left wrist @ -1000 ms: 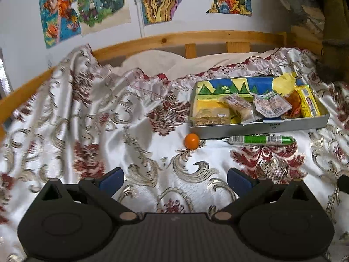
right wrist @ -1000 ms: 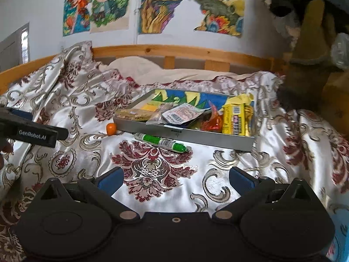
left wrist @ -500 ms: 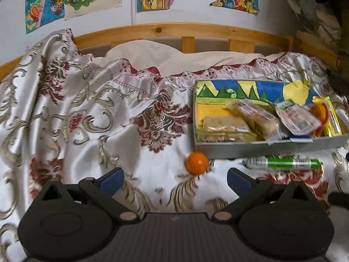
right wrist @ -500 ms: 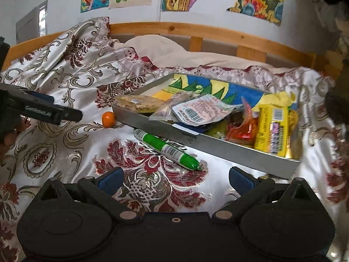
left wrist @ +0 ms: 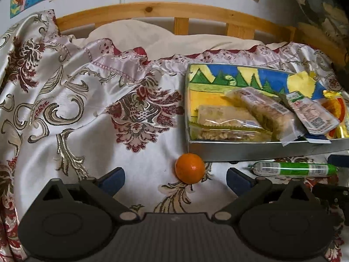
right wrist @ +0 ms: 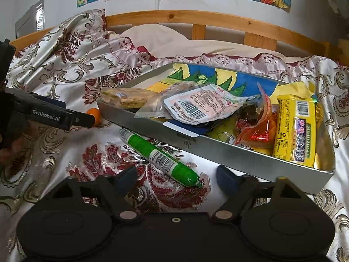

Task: Organize snacks
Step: 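Grasp the orange ball with the left tool while the right tool grasps the green sausage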

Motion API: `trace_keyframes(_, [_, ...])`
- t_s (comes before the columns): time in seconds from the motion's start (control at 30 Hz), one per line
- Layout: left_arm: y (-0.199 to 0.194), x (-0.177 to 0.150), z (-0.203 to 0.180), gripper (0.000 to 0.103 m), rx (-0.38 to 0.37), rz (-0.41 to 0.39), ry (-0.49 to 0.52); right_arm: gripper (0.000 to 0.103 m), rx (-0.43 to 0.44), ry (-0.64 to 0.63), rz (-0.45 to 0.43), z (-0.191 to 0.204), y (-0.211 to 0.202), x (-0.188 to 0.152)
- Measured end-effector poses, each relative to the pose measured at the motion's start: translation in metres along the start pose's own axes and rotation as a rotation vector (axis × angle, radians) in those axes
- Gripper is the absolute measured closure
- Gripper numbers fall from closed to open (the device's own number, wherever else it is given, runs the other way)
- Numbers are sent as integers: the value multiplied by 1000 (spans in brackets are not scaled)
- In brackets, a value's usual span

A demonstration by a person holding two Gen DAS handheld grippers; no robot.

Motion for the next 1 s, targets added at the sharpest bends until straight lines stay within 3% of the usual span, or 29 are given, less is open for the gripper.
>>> trace_keyframes(0.17, [3, 0, 2, 18, -6, -13, -15, 49, 48, -37, 26, 13, -2, -7])
trace_keyframes(0.23, [3, 0, 2, 27, -23, -19, -13, 51, 75, -66, 44, 21, -5, -8])
trace_keyframes(0.5, [12, 0, -14, 43, -100, -15, 30, 49, 78, -54, 23, 25, 1, -8])
trace_keyframes(0.57, [15, 0, -16, 54, -97, -3, 36, 65, 50, -56, 9, 24, 1, -8])
trace_keyframes(0.67, [16, 0, -15, 67, -73, 3, 33, 73, 37, -47, 1, 26, 2, -7])
trace_keyframes(1.0, [-5, -7, -23, 69, -127, 6, -18, 82, -25, -89, 56, 47, -13, -27])
Point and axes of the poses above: each gripper's, at about its wrist camera, not at the fingertips, and y roughly the way its jaws point, z to its left, x to its top, the point moved 6 cm from there along y, roughly the way its jaws point, and after that the axes turned 9 degrees about y, right-handed, at the moved point
